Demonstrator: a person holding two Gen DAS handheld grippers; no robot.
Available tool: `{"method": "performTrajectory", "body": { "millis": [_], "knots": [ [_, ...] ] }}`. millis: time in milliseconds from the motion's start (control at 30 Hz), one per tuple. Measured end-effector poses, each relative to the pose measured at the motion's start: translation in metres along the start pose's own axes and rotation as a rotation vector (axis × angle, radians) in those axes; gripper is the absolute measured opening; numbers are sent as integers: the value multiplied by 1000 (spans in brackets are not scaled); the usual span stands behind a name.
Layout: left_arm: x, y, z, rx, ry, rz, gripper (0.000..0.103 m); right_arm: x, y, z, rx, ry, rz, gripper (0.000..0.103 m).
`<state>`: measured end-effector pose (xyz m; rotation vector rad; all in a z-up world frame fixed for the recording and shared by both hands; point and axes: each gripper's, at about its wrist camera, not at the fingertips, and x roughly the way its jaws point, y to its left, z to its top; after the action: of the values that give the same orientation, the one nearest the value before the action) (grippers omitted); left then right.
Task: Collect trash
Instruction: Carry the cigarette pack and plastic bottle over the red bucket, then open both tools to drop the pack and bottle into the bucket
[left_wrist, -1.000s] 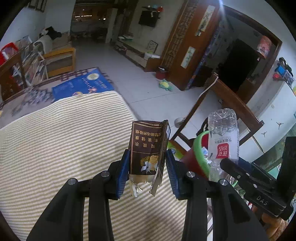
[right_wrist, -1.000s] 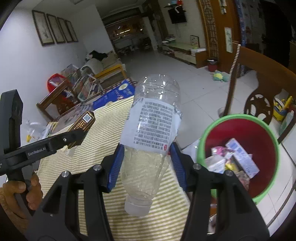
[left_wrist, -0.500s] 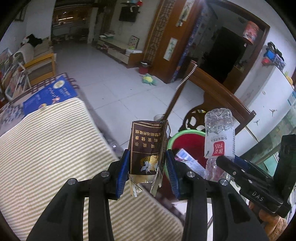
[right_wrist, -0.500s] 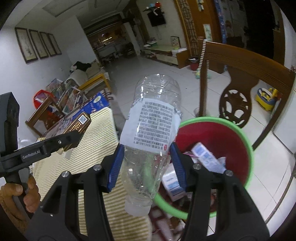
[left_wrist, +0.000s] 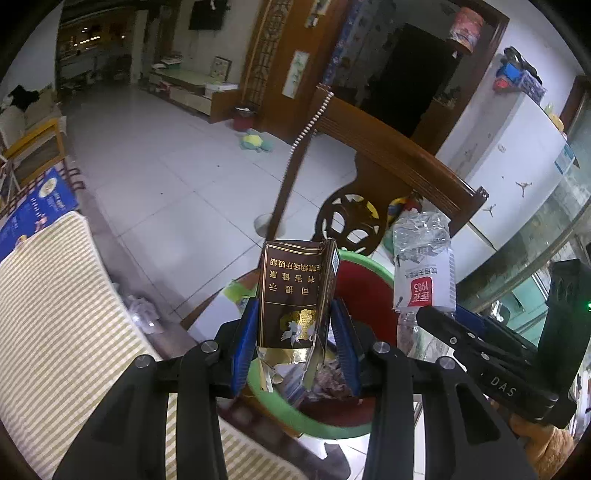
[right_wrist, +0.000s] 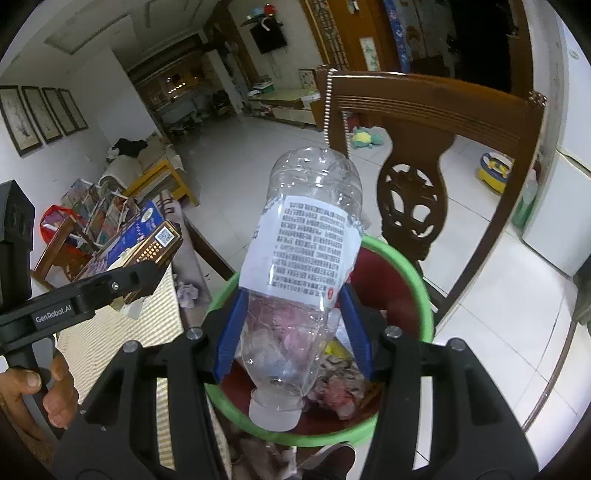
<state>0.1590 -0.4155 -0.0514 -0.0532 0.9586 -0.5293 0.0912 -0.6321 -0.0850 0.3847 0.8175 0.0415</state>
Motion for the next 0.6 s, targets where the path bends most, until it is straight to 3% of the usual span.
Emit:
{"method": "performTrajectory", "body": {
  "millis": [600],
  "knots": [
    [52, -25, 9, 30, 104, -75, 41, 6, -23, 4, 47, 12, -31, 50]
  ]
}}
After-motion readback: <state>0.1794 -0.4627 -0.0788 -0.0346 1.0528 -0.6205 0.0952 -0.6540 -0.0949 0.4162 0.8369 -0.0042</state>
